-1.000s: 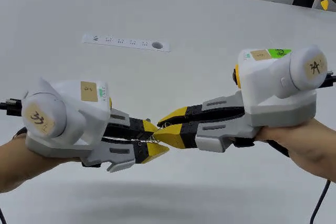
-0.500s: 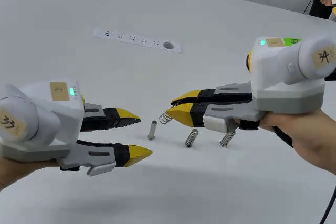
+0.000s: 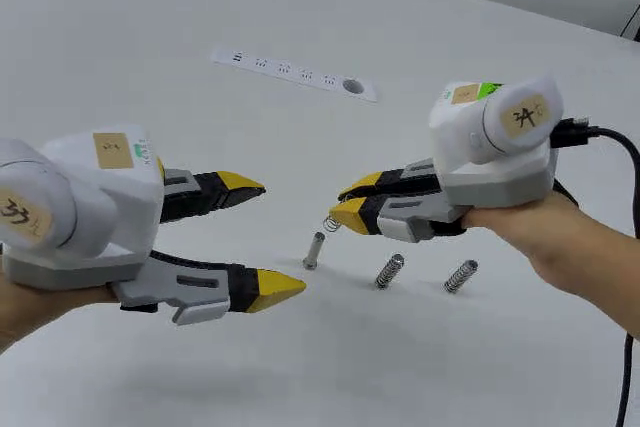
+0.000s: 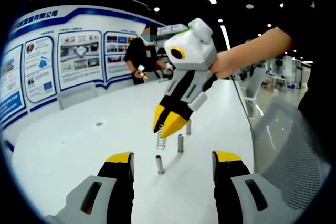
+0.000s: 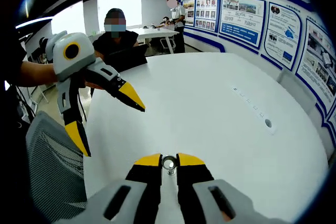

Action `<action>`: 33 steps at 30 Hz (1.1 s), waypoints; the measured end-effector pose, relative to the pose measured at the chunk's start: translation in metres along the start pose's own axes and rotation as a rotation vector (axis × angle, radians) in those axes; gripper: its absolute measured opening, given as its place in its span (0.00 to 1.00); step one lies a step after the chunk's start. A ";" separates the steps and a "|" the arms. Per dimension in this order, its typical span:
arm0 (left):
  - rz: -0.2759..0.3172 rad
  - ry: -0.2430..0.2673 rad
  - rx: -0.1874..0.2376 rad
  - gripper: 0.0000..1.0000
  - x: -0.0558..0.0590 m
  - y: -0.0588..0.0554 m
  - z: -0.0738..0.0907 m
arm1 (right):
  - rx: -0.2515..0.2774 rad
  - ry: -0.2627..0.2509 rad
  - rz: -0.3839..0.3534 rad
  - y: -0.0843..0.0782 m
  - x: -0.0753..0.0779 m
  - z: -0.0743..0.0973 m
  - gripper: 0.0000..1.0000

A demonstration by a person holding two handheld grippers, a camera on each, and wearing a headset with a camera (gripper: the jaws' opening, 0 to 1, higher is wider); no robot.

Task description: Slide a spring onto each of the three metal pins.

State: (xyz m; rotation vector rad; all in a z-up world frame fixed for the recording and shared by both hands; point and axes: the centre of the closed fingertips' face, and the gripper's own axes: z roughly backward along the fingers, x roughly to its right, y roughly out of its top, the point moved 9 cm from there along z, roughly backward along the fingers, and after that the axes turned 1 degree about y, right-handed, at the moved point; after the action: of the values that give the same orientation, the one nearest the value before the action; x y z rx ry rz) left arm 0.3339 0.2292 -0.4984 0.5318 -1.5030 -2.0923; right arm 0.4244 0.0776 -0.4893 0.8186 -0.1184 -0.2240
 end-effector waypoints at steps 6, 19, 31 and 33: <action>0.021 0.017 0.000 0.64 -0.009 0.001 0.003 | -0.030 0.005 -0.005 -0.004 0.005 -0.008 0.11; 0.022 0.030 -0.042 0.63 -0.009 -0.007 0.004 | -0.066 0.019 -0.016 -0.007 0.005 -0.019 0.11; 0.014 0.036 -0.062 0.63 -0.012 -0.008 0.008 | -0.124 0.030 0.015 -0.013 0.008 -0.034 0.11; 0.017 0.034 -0.061 0.63 -0.012 -0.008 0.008 | -0.140 0.031 0.021 -0.015 0.008 -0.037 0.11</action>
State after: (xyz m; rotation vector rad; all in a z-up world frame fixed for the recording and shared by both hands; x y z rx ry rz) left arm 0.3370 0.2444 -0.5036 0.5274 -1.4152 -2.0985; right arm 0.4368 0.0921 -0.5252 0.6808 -0.0815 -0.1976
